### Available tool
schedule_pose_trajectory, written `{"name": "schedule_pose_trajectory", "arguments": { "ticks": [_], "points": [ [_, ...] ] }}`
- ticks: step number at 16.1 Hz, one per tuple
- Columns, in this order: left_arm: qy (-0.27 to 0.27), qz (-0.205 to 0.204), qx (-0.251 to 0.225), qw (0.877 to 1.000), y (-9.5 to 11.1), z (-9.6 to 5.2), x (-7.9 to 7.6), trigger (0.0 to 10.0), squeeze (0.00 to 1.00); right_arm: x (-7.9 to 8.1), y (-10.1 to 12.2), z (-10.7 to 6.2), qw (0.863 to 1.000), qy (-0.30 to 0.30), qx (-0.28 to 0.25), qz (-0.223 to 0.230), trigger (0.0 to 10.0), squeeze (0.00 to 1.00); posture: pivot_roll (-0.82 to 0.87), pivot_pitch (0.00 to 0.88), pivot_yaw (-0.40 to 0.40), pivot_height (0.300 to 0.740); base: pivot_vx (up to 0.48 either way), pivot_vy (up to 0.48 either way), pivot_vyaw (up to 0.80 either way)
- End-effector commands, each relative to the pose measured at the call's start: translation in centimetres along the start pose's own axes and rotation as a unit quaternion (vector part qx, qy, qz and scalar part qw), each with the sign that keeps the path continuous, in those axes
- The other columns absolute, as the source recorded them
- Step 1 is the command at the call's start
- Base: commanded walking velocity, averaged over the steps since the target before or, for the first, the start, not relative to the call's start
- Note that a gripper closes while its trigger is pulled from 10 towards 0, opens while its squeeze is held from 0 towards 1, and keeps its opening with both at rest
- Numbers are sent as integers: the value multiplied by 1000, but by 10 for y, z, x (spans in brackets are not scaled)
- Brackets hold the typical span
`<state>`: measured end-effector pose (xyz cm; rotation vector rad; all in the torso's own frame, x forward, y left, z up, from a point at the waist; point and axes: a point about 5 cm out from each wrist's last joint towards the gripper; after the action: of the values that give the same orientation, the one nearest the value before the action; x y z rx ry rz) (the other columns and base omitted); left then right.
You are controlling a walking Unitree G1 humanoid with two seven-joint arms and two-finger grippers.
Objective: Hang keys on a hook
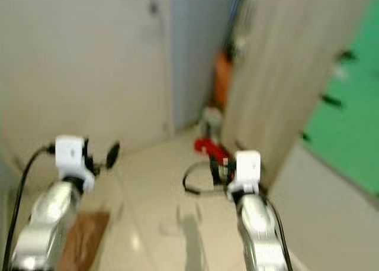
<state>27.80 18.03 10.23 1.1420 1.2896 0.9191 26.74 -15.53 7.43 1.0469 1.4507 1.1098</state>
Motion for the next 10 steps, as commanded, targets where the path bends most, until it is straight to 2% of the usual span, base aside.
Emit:
{"name": "schedule_pose_trajectory", "arguments": {
  "ticks": [1, 5, 10],
  "points": [
    [-20, 0, 3, 1000, -1, 5, -7, 10000, 0, -10, -1, -2, 1000, -23, -2, -3, 10000, 0, -6, 0, 55, 740, 0, 0, -738],
    [-37, 4, 9, 999, -4, 9, -9, 10000, 0, -17, -4, -6, 999, -40, -1, 5, 10000, 0, -24, 0, 65, 740, 0, 0, -738],
    [-63, 0, 2, 998, -2, 12, -14, 10000, 0, -16, -5, -9, 999, -46, 1, 10, 10000, 0, -34, 0, 73, 740, 0, 439, -740]
  ]
}}
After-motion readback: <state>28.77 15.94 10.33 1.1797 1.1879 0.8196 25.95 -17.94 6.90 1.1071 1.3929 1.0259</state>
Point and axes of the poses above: a point about 5 cm out from each wrist's last joint towards the gripper, its own z axis pointing out of the wrist towards the gripper, its own y axis along the axis of the wrist's last joint, x = y × z, and after that the axes turned 14 degrees about -z, right-handed
